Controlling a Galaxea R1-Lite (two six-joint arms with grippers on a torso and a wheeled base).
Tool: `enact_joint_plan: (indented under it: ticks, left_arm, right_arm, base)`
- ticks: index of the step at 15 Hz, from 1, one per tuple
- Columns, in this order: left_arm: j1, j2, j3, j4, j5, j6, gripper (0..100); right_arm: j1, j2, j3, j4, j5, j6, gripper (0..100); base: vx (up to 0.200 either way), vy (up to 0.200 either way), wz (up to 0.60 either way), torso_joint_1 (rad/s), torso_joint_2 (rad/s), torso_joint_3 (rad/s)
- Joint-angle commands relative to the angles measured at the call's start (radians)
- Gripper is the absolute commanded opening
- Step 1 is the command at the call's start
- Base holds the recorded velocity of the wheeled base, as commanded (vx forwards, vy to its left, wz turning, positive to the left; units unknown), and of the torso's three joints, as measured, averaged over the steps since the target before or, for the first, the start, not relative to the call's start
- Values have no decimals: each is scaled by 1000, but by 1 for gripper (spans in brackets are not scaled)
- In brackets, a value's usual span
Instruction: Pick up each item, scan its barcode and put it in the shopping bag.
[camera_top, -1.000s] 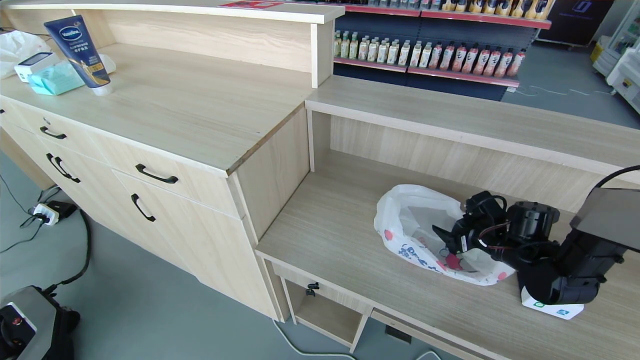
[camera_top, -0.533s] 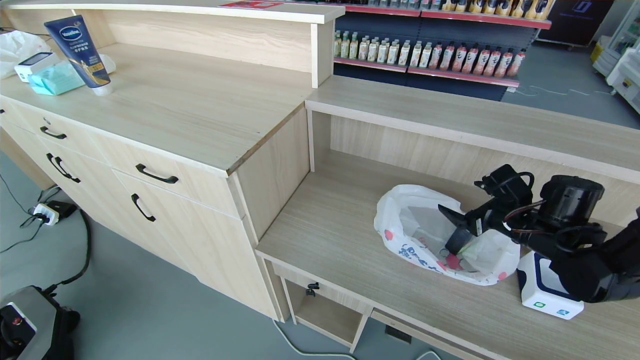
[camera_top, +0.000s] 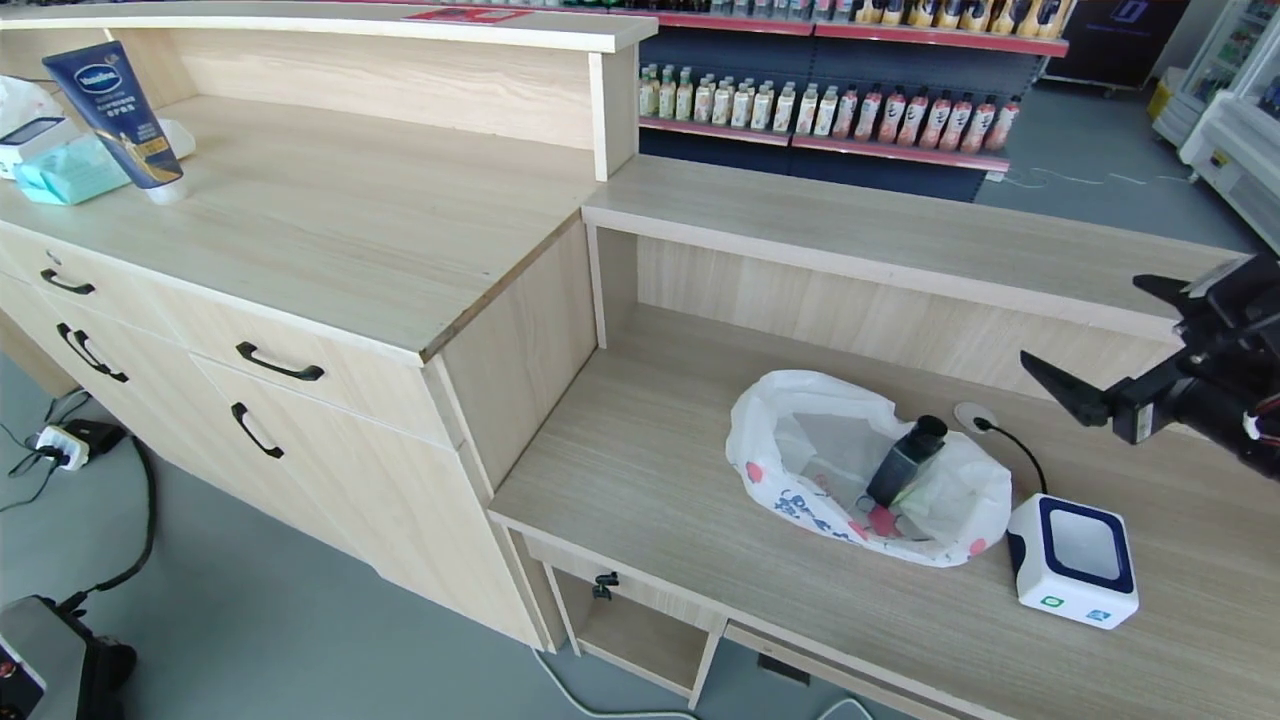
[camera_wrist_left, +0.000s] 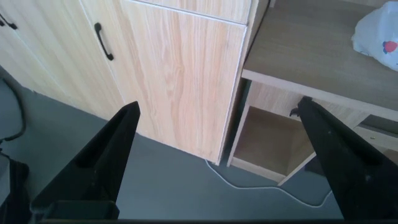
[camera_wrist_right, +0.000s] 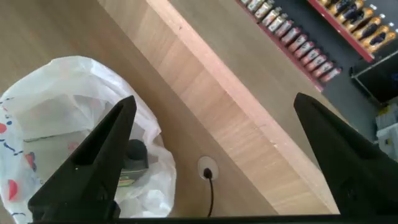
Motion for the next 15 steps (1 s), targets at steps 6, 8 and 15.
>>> enact_joint_plan:
  ticks: [6,8,15]
  left_arm:
    - [0,0,0,0,0,0,100]
    - [0,0,0,0,0,0,100]
    - [0,0,0,0,0,0,100]
  right_arm:
    - [-33,-221,-197,321,-216,19,100]
    - [-74,-222,-215,379,-350,52,100]
    - [-309,-70,-145,365,-376,174,100]
  base:
    - [0,0,-600,5,2,4]
    - [0,0,-600,7,5,5]
    - [0,0,-257,1,2,2]
